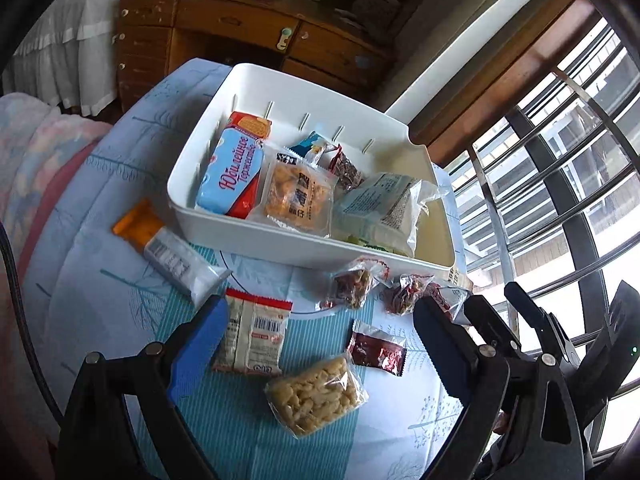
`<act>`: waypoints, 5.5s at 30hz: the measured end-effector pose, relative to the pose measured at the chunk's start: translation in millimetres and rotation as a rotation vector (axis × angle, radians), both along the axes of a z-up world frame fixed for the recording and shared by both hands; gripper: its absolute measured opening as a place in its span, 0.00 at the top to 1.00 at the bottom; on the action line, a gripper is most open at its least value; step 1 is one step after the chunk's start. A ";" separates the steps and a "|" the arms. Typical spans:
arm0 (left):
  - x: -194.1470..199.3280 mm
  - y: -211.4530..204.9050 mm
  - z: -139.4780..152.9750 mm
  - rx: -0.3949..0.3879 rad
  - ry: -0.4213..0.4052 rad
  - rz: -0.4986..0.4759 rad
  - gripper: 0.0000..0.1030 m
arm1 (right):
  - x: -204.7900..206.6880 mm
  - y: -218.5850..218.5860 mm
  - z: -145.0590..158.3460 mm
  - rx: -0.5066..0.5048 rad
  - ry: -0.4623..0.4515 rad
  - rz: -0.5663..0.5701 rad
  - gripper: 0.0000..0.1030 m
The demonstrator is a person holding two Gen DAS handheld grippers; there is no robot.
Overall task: Organize snacks
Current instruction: 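Open both tools to drop the orange-puff and pale-blue bags into the bin, then move the left tool to the clear bag of pale puffs and grasp it, then grasp the dark-red foil pack with the right tool while the left tool lifts the pale-puff bag, then carry both packs into the white bin and open both tools, then withdraw both tools toward the LIPO biscuit pack and the yellow-puff bag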
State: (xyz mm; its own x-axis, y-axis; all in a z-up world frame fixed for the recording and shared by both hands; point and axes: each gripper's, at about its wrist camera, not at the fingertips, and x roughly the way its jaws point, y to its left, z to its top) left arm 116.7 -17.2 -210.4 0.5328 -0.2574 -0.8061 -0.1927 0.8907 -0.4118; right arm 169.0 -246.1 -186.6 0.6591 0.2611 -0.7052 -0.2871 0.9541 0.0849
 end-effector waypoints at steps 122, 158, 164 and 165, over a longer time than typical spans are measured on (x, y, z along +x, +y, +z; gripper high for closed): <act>142.7 -17.6 130.1 0.402 -0.142 -0.144 0.18 | 19.0 87.3 47.0 -0.128 -0.206 0.209 0.96; 114.5 -45.4 117.2 0.344 -0.035 -0.287 0.09 | 22.7 14.2 62.3 -0.040 -0.078 -0.080 0.75; 90.5 -63.3 123.1 0.334 -0.027 -0.254 0.09 | 6.6 -20.3 63.1 -0.018 -0.021 -0.080 0.67; 85.8 -66.5 123.3 0.337 -0.023 -0.245 0.09 | 4.9 -25.5 62.5 -0.012 -0.003 -0.079 0.67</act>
State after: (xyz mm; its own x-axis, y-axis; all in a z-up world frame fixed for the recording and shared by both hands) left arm 202.5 -83.6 -87.1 0.5072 -0.1025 -0.8557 0.0479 0.9947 -0.0907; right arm 173.9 -271.6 -124.1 0.6797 0.2001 -0.7057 -0.2113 0.9747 0.0728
